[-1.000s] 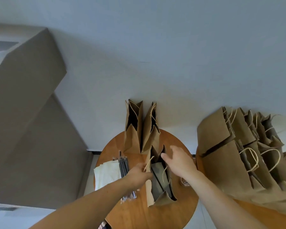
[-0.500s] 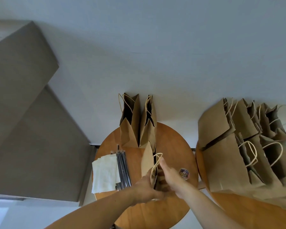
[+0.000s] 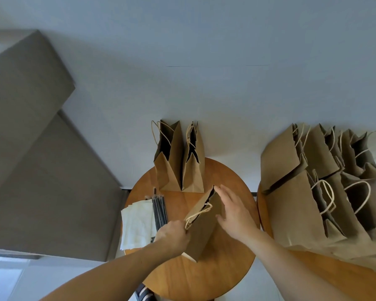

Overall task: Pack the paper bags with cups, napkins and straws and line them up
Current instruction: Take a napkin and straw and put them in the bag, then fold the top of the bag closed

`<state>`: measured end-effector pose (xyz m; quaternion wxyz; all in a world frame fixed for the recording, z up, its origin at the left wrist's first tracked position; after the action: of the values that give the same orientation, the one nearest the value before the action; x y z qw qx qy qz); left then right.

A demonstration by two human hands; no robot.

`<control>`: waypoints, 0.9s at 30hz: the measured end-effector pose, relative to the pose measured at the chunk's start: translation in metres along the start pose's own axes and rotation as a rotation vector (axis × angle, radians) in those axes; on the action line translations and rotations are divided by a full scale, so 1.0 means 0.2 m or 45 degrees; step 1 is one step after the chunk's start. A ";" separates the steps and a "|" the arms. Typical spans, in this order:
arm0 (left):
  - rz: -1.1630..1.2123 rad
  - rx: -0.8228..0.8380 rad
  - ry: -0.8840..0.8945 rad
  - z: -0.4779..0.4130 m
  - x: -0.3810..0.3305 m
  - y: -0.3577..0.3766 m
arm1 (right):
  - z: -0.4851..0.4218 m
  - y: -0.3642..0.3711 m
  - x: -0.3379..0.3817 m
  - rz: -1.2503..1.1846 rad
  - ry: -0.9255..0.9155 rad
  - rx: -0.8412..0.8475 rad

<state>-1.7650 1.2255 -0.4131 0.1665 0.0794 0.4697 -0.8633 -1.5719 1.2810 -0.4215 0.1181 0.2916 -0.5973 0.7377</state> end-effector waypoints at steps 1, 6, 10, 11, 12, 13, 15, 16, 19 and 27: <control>-0.008 0.014 0.006 0.00 0.00 -0.01 | -0.01 -0.01 -0.01 0.057 -0.054 0.006; 0.029 0.100 0.105 -0.01 0.01 -0.02 | -0.04 -0.02 -0.04 0.217 -0.275 0.142; 0.065 0.029 0.039 -0.04 0.02 -0.02 | -0.03 -0.02 -0.02 0.172 -0.290 0.101; 0.079 0.010 0.029 -0.05 0.02 -0.01 | -0.02 -0.01 -0.02 0.154 -0.298 0.100; 0.108 -0.001 0.024 -0.06 0.02 -0.01 | -0.02 -0.01 -0.01 0.133 -0.296 0.108; 0.149 -0.010 0.014 -0.07 0.01 -0.01 | -0.02 0.00 -0.01 0.112 -0.285 0.117; 0.202 -0.040 -0.016 -0.09 0.01 0.00 | -0.03 0.00 -0.01 0.081 -0.250 0.125; 0.197 -0.066 -0.031 -0.09 0.00 0.00 | -0.03 0.01 -0.02 0.075 -0.228 0.136; 0.172 -0.136 -0.076 -0.12 0.00 0.02 | -0.03 0.01 -0.05 0.023 -0.142 0.192; 0.243 -0.162 -0.090 -0.20 0.06 0.03 | -0.09 -0.08 -0.43 -0.079 0.324 -0.202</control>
<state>-1.7739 1.2538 -0.4441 0.2690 0.0825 0.5078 -0.8142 -1.5002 1.3162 -0.4602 0.2384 0.2039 -0.6246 0.7152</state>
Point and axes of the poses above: each hand's wrist, its own z-axis away from the middle knuckle, its own y-axis out of the palm, x = y × z, the point moved 3 cm from there along -z, towards the middle knuckle, and after that the axes turned 1 degree about y, right-handed, at the moved point
